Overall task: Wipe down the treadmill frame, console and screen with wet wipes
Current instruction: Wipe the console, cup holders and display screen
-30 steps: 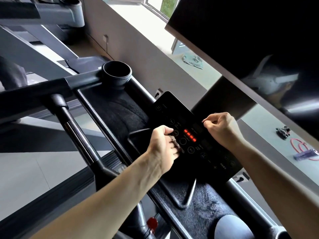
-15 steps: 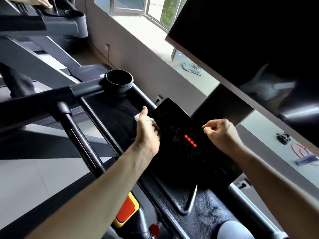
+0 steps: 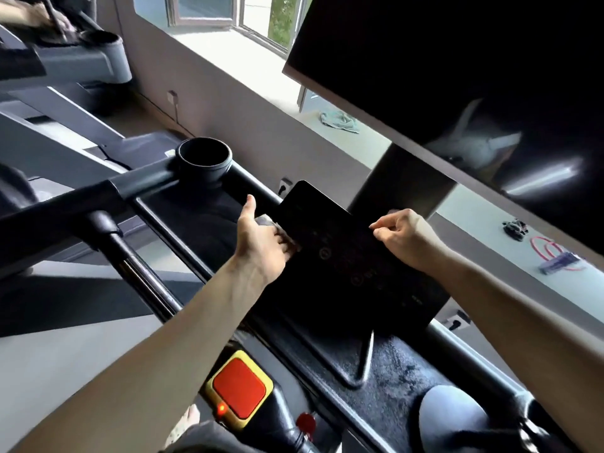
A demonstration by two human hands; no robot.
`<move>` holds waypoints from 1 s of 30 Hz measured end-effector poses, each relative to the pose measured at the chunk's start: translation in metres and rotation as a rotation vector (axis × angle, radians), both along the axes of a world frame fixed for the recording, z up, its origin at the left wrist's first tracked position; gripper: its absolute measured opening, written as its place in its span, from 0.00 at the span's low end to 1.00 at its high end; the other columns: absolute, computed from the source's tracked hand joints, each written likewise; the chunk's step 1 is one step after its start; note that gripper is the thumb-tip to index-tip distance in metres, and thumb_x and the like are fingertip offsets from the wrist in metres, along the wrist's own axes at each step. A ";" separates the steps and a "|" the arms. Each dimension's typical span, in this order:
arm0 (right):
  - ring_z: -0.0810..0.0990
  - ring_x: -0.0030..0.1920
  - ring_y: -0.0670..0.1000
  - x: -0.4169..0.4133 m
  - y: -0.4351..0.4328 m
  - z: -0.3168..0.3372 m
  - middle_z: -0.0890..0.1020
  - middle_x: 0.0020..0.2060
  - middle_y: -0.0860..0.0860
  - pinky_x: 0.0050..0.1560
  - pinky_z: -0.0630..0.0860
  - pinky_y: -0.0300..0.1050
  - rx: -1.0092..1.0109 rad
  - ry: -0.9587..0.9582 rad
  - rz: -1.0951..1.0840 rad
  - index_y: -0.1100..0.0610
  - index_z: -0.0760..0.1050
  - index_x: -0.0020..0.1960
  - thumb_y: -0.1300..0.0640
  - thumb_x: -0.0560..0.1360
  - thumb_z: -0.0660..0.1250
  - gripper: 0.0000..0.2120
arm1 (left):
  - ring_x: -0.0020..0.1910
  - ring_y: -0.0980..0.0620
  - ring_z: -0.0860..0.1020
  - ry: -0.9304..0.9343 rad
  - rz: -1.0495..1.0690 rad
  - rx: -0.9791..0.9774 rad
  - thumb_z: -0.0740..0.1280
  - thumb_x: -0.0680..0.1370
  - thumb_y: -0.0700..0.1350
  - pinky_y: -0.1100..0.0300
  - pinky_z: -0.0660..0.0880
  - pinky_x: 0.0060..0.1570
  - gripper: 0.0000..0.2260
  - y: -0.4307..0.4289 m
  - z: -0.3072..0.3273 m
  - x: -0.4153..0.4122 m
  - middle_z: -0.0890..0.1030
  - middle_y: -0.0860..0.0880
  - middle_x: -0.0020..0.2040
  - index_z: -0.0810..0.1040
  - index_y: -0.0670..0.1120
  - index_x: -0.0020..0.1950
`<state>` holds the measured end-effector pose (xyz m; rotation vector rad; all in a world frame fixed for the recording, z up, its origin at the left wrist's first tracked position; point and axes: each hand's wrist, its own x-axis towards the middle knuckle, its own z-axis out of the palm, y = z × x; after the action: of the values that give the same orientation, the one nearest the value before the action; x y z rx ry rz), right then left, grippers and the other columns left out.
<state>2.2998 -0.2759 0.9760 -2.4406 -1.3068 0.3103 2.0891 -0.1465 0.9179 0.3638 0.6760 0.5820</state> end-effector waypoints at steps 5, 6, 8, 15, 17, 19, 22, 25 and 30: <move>0.79 0.57 0.47 -0.001 -0.001 0.015 0.79 0.58 0.46 0.59 0.71 0.42 -0.177 0.084 0.109 0.57 0.83 0.62 0.57 0.82 0.64 0.13 | 0.60 0.42 0.78 -0.015 -0.212 -0.033 0.55 0.77 0.74 0.50 0.72 0.67 0.42 -0.042 0.003 0.010 0.80 0.39 0.60 0.75 0.35 0.65; 0.77 0.59 0.47 -0.003 -0.001 0.020 0.79 0.60 0.46 0.61 0.68 0.41 -0.215 0.094 0.122 0.59 0.81 0.64 0.58 0.82 0.63 0.14 | 0.59 0.42 0.78 -0.024 -0.276 -0.049 0.56 0.77 0.74 0.49 0.71 0.66 0.44 -0.060 0.008 0.012 0.79 0.38 0.59 0.72 0.34 0.67; 0.79 0.62 0.55 -0.006 0.001 0.027 0.81 0.62 0.56 0.65 0.71 0.46 -0.270 0.101 0.125 0.67 0.79 0.63 0.59 0.83 0.62 0.15 | 0.59 0.40 0.78 -0.031 -0.344 -0.108 0.56 0.77 0.74 0.48 0.71 0.65 0.47 -0.084 0.012 0.014 0.79 0.36 0.56 0.67 0.31 0.73; 0.76 0.63 0.65 -0.020 0.004 0.033 0.77 0.62 0.67 0.66 0.71 0.60 -0.335 0.086 0.081 0.73 0.74 0.62 0.57 0.83 0.62 0.18 | 0.73 0.35 0.69 -0.022 -0.349 -0.130 0.55 0.73 0.77 0.45 0.63 0.76 0.53 -0.035 0.007 0.006 0.72 0.31 0.70 0.64 0.31 0.76; 0.77 0.63 0.64 -0.024 0.005 0.034 0.78 0.62 0.66 0.66 0.72 0.59 -0.340 0.086 0.050 0.72 0.76 0.62 0.56 0.83 0.62 0.19 | 0.69 0.36 0.73 -0.013 -0.304 -0.117 0.56 0.74 0.77 0.45 0.67 0.72 0.50 -0.007 0.006 0.001 0.74 0.33 0.68 0.70 0.32 0.72; 0.79 0.60 0.63 -0.028 0.007 0.034 0.81 0.58 0.64 0.64 0.74 0.60 -0.330 0.090 0.009 0.70 0.78 0.58 0.53 0.81 0.63 0.19 | 0.61 0.37 0.77 -0.007 -0.280 -0.113 0.56 0.74 0.76 0.45 0.71 0.66 0.47 0.017 0.004 -0.004 0.78 0.35 0.62 0.74 0.33 0.65; 0.83 0.45 0.60 -0.037 0.015 0.030 0.81 0.38 0.57 0.46 0.78 0.53 -0.328 0.034 -0.096 0.65 0.77 0.41 0.49 0.79 0.63 0.19 | 0.62 0.37 0.78 -0.025 -0.298 -0.127 0.57 0.75 0.76 0.45 0.72 0.67 0.46 0.038 -0.004 -0.010 0.78 0.35 0.63 0.74 0.33 0.66; 0.81 0.41 0.57 -0.059 0.023 0.020 0.79 0.35 0.52 0.38 0.72 0.45 -0.252 -0.093 -0.259 0.60 0.74 0.35 0.48 0.81 0.62 0.21 | 0.65 0.36 0.76 -0.050 -0.335 -0.154 0.58 0.75 0.74 0.44 0.71 0.68 0.45 0.037 -0.007 -0.010 0.77 0.35 0.67 0.74 0.34 0.68; 0.75 0.61 0.59 -0.090 0.029 0.002 0.76 0.58 0.58 0.61 0.74 0.54 -0.208 -0.239 -0.388 0.61 0.80 0.54 0.43 0.83 0.58 0.22 | 0.73 0.34 0.69 -0.038 -0.532 -0.197 0.59 0.74 0.75 0.42 0.61 0.78 0.48 0.004 0.000 0.003 0.73 0.32 0.69 0.69 0.32 0.72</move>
<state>2.2094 -0.2471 0.9776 -2.9106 -0.8873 0.0544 2.0921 -0.1427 0.9175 0.3294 0.5634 0.0156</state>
